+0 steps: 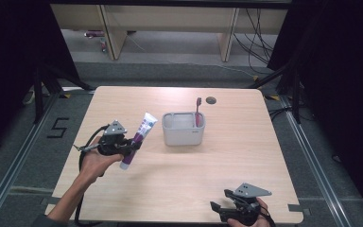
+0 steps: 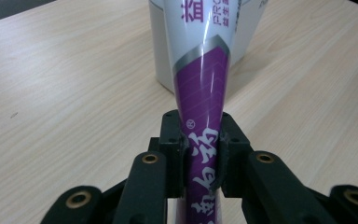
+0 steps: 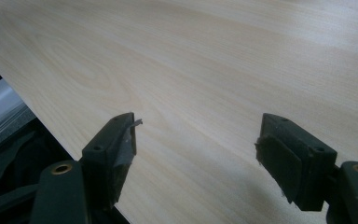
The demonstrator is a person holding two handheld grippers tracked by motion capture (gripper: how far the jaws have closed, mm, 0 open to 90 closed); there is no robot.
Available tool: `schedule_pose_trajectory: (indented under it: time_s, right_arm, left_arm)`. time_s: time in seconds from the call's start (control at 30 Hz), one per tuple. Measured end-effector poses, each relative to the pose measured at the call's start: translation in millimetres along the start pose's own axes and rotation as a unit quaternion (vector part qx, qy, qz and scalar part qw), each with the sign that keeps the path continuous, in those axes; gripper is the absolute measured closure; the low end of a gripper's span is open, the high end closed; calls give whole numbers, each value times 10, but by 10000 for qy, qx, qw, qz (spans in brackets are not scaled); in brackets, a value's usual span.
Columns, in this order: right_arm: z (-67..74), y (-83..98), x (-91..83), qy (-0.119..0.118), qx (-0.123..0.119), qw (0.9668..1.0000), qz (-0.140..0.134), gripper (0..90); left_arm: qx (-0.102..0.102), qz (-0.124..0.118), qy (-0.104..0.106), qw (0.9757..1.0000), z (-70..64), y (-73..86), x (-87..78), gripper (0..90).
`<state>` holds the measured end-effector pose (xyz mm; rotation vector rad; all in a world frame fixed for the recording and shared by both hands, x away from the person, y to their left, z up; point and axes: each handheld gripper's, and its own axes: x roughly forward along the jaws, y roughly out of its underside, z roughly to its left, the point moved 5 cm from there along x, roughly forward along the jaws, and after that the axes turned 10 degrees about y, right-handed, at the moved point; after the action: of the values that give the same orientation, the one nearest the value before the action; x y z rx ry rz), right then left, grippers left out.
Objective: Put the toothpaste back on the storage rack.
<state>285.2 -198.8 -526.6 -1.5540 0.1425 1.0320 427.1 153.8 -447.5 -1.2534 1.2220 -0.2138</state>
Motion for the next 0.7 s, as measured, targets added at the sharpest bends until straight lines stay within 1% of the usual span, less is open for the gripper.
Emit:
schedule_pose_trajectory:
  time_s: [0.03,0.07,0.1,0.13,0.17,0.2,0.23,0.27,0.3,0.33,0.37,0.43,0.5,0.63,0.67,0.7]
  right_arm:
    - [26,7,-10,-11,144,9999,72,285]
    - [14,5,-3,-14,73,10000,40,285]
    - [-9,-1,3,28,-46,10000,-28,285]
    - [-11,-1,1,37,-46,10000,-27,285]
    - [-10,-3,4,47,-43,10000,-40,285]
    - [-10,-5,2,47,-41,10000,-41,285]
    - [-12,-4,4,46,-51,10000,-45,285]
    - [-14,-1,5,41,-50,10000,-40,285]
    - [-15,0,4,50,-49,10000,-40,285]
    - [-15,-2,4,47,-58,10000,-47,285]
    - [-11,-5,4,38,-48,10000,-54,285]
    - [-15,-3,4,41,-62,10000,-53,285]
    - [-19,-1,4,48,-61,10000,-49,285]
    - [-22,-1,3,62,-61,9999,-58,285]
    - [8,4,5,-32,108,9999,-28,285]
    - [-22,-1,0,63,-58,10000,-41,285]
  left_arm:
    - [3,-92,-51,9999,4,-25,2,755]
    - [-13,-121,-26,9999,6,-41,3,754]
    - [-22,-186,-70,9998,5,-61,4,754]
    - [-49,-244,-76,9997,-1,-85,8,754]
    - [-15,-268,-36,9996,-1,-113,6,755]
    - [-34,-303,-78,9995,-6,-132,5,755]
    - [-104,-430,-88,9990,-12,-165,14,755]
    - [-116,-491,-68,9987,-6,-198,14,755]
    - [-98,-458,-116,9988,2,-212,1,755]
    - [-94,-561,-141,9983,6,-242,5,754]
    - [-158,-669,-158,9975,-1,-282,12,755]
    - [-150,-781,-175,9967,-6,-339,19,755]
    - [-163,-878,-146,9959,-23,-396,32,755]
    - [-242,-1078,-104,9938,-47,-516,62,754]
    - [-260,-1096,-110,9936,-53,-537,72,754]
    - [-224,-1143,-138,9931,-60,-567,81,754]
